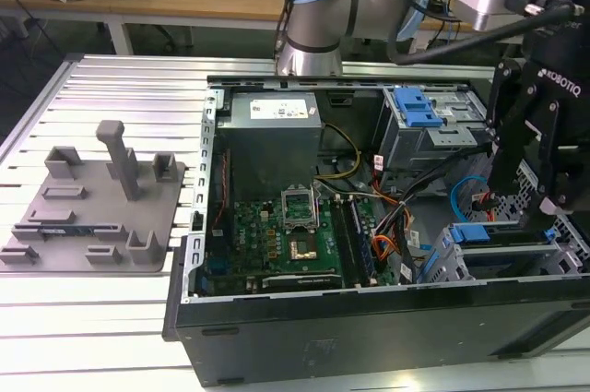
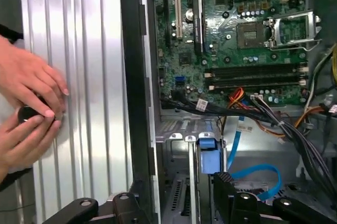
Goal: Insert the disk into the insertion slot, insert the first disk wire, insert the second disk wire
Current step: 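Insert the first disk wire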
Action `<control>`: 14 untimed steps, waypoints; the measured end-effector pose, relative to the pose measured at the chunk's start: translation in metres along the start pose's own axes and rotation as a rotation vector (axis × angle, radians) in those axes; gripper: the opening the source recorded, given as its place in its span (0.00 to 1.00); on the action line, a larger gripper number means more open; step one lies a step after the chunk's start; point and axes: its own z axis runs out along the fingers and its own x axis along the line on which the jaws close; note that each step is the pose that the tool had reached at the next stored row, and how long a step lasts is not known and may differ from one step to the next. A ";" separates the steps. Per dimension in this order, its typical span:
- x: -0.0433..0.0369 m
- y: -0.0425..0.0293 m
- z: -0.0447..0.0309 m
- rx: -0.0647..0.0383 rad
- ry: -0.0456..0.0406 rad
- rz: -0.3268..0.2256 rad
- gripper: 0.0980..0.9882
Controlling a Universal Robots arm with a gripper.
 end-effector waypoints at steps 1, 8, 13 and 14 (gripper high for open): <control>-0.0058 0.0008 -0.0006 0.000 0.0248 -0.001 0.59; -0.0323 -0.0008 -0.0031 0.002 0.1329 -0.008 0.59; -0.0433 -0.0257 0.0005 0.002 0.1336 -0.008 0.59; -0.0441 -0.0302 0.0014 0.002 0.1335 -0.007 0.59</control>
